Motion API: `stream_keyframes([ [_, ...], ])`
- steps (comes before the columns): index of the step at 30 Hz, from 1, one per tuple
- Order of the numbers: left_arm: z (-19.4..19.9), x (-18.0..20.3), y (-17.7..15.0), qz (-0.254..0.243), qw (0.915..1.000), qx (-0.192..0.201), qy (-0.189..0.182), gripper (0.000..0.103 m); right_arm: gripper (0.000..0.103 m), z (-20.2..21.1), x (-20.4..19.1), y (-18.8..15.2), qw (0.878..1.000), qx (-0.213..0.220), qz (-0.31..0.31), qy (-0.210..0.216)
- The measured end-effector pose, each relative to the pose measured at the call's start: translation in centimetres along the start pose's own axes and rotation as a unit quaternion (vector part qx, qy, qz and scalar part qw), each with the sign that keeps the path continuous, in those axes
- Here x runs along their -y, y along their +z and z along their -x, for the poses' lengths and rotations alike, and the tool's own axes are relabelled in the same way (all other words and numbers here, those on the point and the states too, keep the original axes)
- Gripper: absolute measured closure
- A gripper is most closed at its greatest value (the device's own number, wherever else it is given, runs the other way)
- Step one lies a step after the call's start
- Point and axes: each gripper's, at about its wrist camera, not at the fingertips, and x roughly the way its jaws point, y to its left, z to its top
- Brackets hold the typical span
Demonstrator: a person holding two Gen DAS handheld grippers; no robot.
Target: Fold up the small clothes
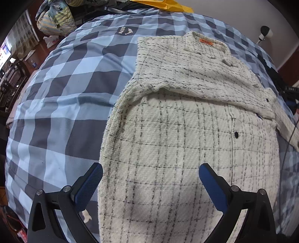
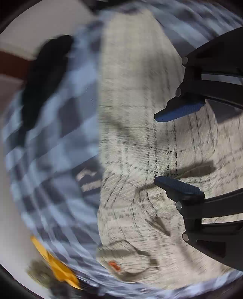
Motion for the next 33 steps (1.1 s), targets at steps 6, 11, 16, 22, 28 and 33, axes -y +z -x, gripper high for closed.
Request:
stream_keyframes([
  [6, 0.3, -0.1, -0.2, 0.000, 1.0000, 0.005, 0.003, 0.000, 0.046, 2.1, -9.9, -3.9, 0.993, 0.009, 0.078, 0.093],
  [11, 0.1, -0.8, 0.2, 0.016, 0.9998, 0.001, -0.009, 0.000, 0.046, -0.4, -21.0, -7.7, 0.979, -0.008, 0.146, 0.141],
  [16, -0.2, -1.0, 0.5, 0.024, 0.9995, -0.003, -0.018, 0.000, 0.046, -3.6, -28.1, -10.4, 0.973, -0.018, 0.189, 0.132],
  [22, -1.6, -1.5, 0.3, 0.031, 0.9990, -0.027, -0.016, 0.000, 0.046, -7.2, -26.0, -9.6, 0.966, -0.052, 0.179, 0.178],
  [28, -2.1, -2.7, 0.2, 0.056, 0.9975, -0.034, -0.025, 0.000, 0.046, -7.8, -12.2, -4.7, 0.982, -0.103, -0.038, 0.156],
  [33, -2.1, -3.2, 0.1, 0.052, 0.9982, -0.024, 0.015, 0.000, 0.046, 0.1, -4.4, -5.9, 0.998, 0.001, -0.013, 0.063],
])
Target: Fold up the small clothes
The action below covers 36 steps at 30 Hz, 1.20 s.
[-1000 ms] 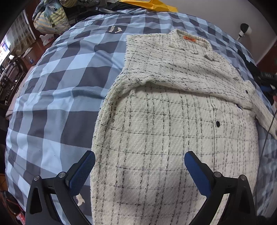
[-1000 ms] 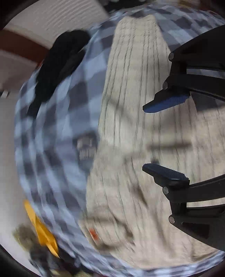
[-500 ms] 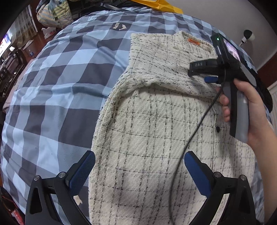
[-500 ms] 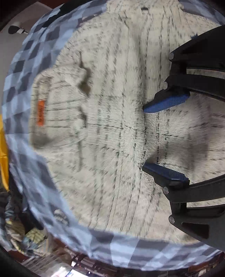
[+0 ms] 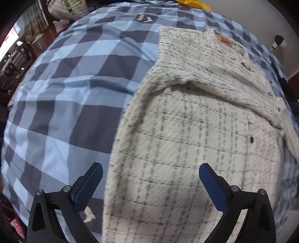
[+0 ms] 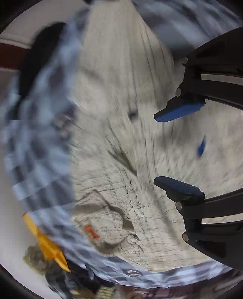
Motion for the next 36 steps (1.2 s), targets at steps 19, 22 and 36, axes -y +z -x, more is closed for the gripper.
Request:
stream_keyframes([
  [19, -5.6, 4.5, 12.5, -0.023, 0.9968, 0.056, 0.053, 0.000, 0.003, 3.1, 0.1, -11.7, 0.996, 0.040, -0.013, 0.078],
  [22, -9.4, 3.8, 13.0, -0.022, 0.9964, 0.022, 0.078, 0.000, 0.003, 3.1, 0.4, -11.9, 0.996, 0.040, -0.019, 0.075],
  [36, 2.3, 1.1, 7.1, -0.028, 0.9903, 0.125, 0.053, 0.000, 0.003, 3.8, 1.6, -13.1, 0.996, 0.033, -0.039, 0.079],
])
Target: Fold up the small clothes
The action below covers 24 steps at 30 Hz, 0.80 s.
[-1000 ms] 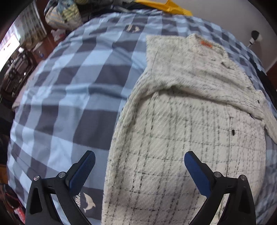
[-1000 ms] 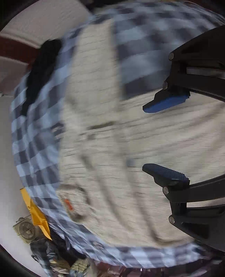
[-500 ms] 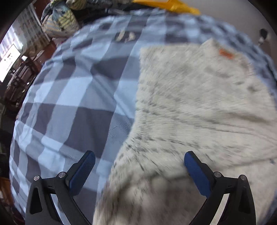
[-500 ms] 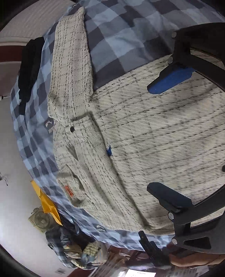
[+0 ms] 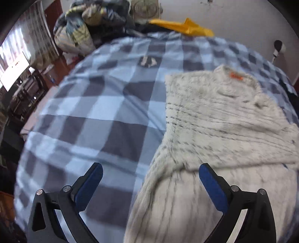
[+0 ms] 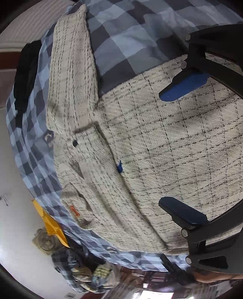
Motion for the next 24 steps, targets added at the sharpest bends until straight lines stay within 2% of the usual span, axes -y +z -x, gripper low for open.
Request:
stream_keyframes([
  [4, 5.4, 1.0, -3.4, -0.011, 0.9998, -0.008, -0.013, 0.000, 0.003, 1.5, 1.6, 0.4, 0.999, 0.019, -0.031, -0.006],
  [8, 8.2, 2.7, -7.1, -0.010, 0.9989, 0.006, -0.045, 0.000, 0.003, 4.4, 5.5, 2.1, 0.997, 0.037, -0.074, -0.004],
  [10, 7.7, 3.5, -9.0, -0.031, 0.9980, 0.003, -0.055, 0.000, 0.003, 5.8, 8.7, 3.7, 0.993, 0.040, -0.112, 0.017],
  [12, 7.0, 4.4, -9.8, -0.059, 0.9976, -0.012, -0.034, 0.000, 0.003, 6.7, 14.3, 6.3, 0.984, 0.031, -0.157, 0.075],
  [14, 5.9, 5.2, -9.9, -0.087, 0.9957, -0.029, -0.007, 0.000, 0.003, 7.2, 19.4, 8.3, 0.978, 0.031, -0.186, 0.090],
  [15, 5.7, 5.5, -9.8, -0.092, 0.9952, -0.031, -0.002, 0.000, 0.003, 7.5, 22.6, 9.3, 0.975, 0.046, -0.197, 0.092],
  [19, 5.2, 6.8, -8.8, -0.097, 0.9948, -0.029, -0.010, 0.000, 0.003, 7.4, 33.3, 12.5, 0.967, 0.070, -0.243, 0.001],
  [22, 5.1, 7.6, -8.2, -0.103, 0.9943, -0.022, -0.015, 0.000, 0.003, 5.4, 39.6, 14.0, 0.951, 0.064, -0.303, -0.006],
  [24, 5.2, 8.0, -8.0, -0.109, 0.9940, -0.010, -0.009, 0.000, 0.003, 4.1, 42.0, 14.2, 0.938, 0.065, -0.340, -0.015],
])
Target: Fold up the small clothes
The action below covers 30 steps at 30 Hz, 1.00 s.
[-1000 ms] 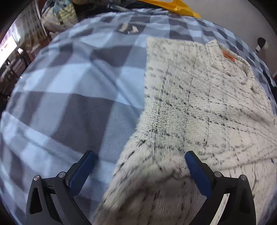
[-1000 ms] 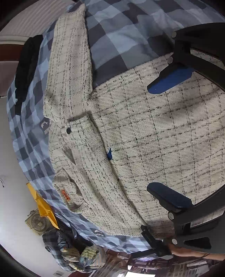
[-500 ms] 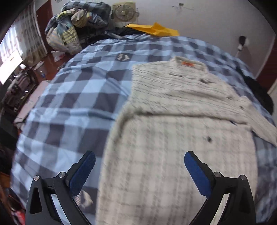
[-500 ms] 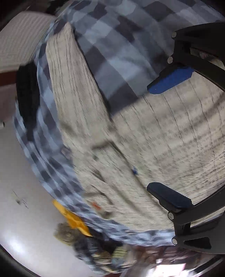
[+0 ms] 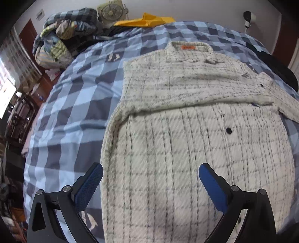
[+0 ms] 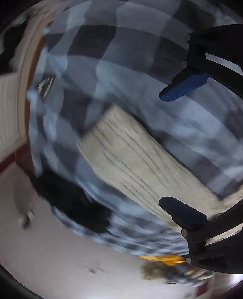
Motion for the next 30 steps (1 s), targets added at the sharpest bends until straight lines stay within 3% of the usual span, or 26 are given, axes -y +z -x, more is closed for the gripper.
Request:
stream_keyframes([
  [1, 0.0, 0.2, 0.1, -0.007, 0.9999, 0.008, 0.010, 0.000, 0.003, -1.0, 0.8, 0.5, 1.000, 0.006, -0.017, -0.014],
  [4, -0.6, 0.5, 0.3, -0.020, 0.9992, 0.007, 0.033, 0.000, 0.024, -3.2, 0.3, 0.5, 0.998, 0.017, 0.001, -0.052],
  [6, -1.0, 0.4, 0.3, -0.022, 0.9993, 0.003, 0.032, 0.000, 0.043, -4.4, 0.3, 0.5, 0.998, 0.016, -0.002, -0.064],
  [8, -1.2, 0.4, 0.3, -0.021, 0.9993, -0.004, 0.030, 0.000, 0.081, -5.3, 0.6, 0.5, 0.998, 0.013, -0.029, -0.046],
  [9, -1.2, 0.5, 0.2, -0.021, 0.9994, -0.005, 0.028, 0.000, 0.086, -5.4, 0.7, 0.4, 0.999, 0.018, -0.037, -0.028],
  [13, -0.2, 0.5, 0.3, -0.023, 0.9993, 0.008, 0.028, 0.000, 0.091, -3.0, -0.4, -0.3, 0.997, 0.077, -0.011, 0.003],
  [18, 2.1, -0.5, 0.2, -0.005, 0.9996, 0.026, 0.013, 0.000, 0.091, 4.5, -3.6, 0.0, 0.988, 0.129, -0.006, 0.079],
  [21, 3.1, -1.6, 0.3, 0.011, 0.9995, 0.028, 0.001, 0.000, 0.091, 9.6, -8.8, -0.8, 0.981, 0.159, 0.035, 0.109],
  [24, 4.2, -3.3, 0.3, 0.034, 0.9988, 0.033, -0.014, 0.000, 0.091, 14.1, -14.4, -3.1, 0.970, 0.194, 0.102, 0.106],
  [27, 4.5, -5.1, 0.4, 0.066, 0.9967, 0.033, -0.035, 0.000, 0.091, 18.4, -23.4, -8.4, 0.938, 0.250, 0.221, 0.096],
  [30, 4.4, -7.3, 0.5, 0.106, 0.9927, 0.028, -0.051, 0.000, 0.091, 19.5, -32.1, -16.3, 0.901, 0.250, 0.326, 0.137],
])
